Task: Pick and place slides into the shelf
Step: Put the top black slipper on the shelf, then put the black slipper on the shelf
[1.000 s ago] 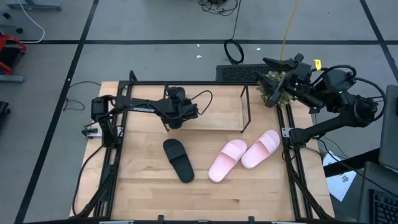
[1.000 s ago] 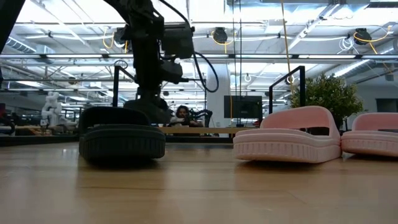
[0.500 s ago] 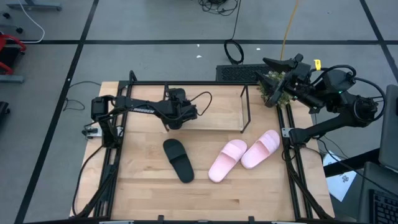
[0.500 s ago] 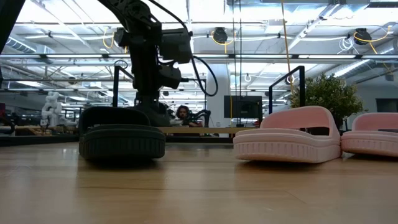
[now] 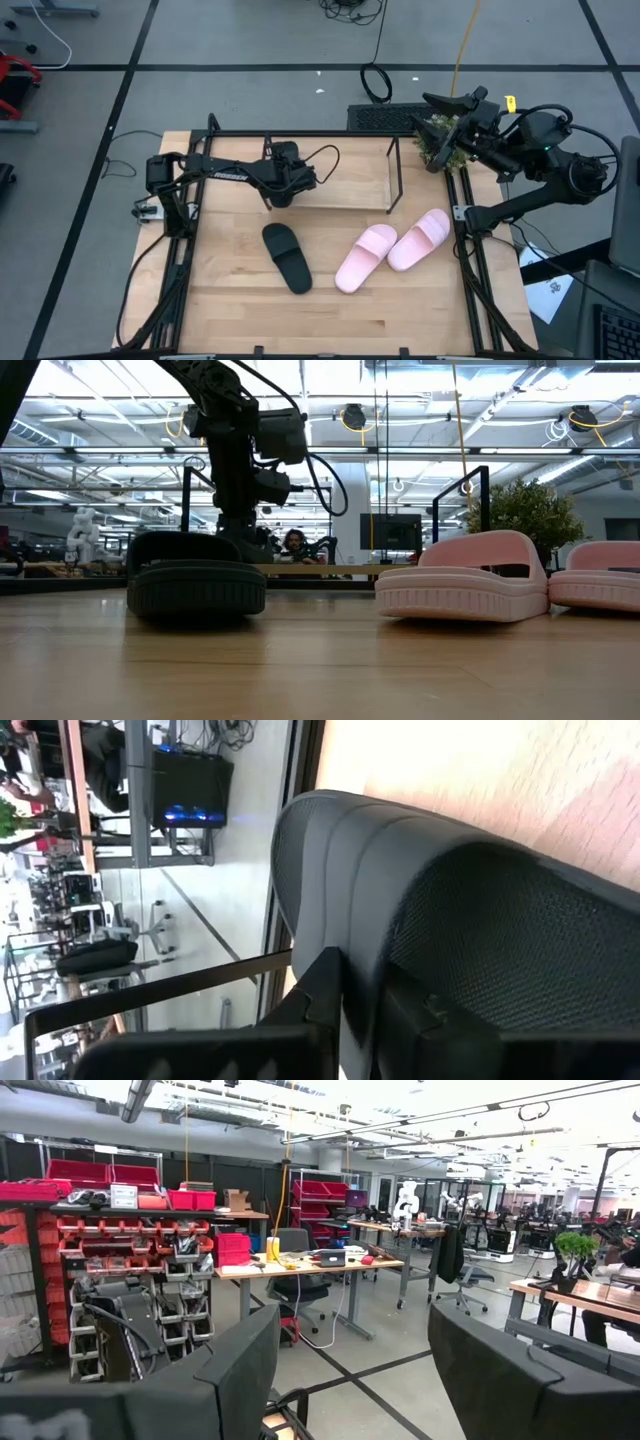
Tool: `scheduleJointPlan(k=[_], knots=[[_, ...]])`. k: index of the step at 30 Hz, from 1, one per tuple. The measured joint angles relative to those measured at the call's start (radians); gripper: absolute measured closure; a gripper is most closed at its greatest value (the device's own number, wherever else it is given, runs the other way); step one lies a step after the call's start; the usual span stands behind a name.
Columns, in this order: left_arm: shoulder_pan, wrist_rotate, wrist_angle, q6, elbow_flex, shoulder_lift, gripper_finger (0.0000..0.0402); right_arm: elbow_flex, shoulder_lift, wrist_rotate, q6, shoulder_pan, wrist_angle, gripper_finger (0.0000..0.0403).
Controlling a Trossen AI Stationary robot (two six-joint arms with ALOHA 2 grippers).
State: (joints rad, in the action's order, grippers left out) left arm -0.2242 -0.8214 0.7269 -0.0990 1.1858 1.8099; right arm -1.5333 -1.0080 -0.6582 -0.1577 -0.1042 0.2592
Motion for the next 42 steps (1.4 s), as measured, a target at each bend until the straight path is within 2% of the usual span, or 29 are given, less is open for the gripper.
scheduleJointPlan(k=[14, 26, 30, 37, 39, 42], knots=[[0.011, 0.014, 0.004, -0.008, 0.002, 0.001, 0.0285, 0.0, 0.0, 0.0, -0.001, 0.0, 0.0, 0.0156], [0.025, 0.02, 0.03, 0.001, 0.092, 0.002, 0.0217, 0.0, 0.0, 0.0, -0.004, 0.0, 0.001, 0.0156], [0.04, 0.019, 0.127, 0.009, 0.168, 0.002, 0.02, 0.0, 0.0, 0.0, -0.015, 0.0, 0.001, 0.0156], [0.107, 0.022, 0.389, 0.074, 0.385, -0.039, 0.0181, 0.0, 0.0, 0.0, -0.031, 0.0, 0.002, 0.0156], [0.138, 0.049, 0.422, 0.107, 0.446, -0.054, 0.0182, 0.0, 0.0, 0.0, -0.038, 0.0, 0.004, 0.0156], [0.197, 0.142, 0.498, 0.168, 0.492, -0.08, 0.0187, 0.0, 0.0, 0.0, -0.048, 0.0, 0.009, 0.0156]])
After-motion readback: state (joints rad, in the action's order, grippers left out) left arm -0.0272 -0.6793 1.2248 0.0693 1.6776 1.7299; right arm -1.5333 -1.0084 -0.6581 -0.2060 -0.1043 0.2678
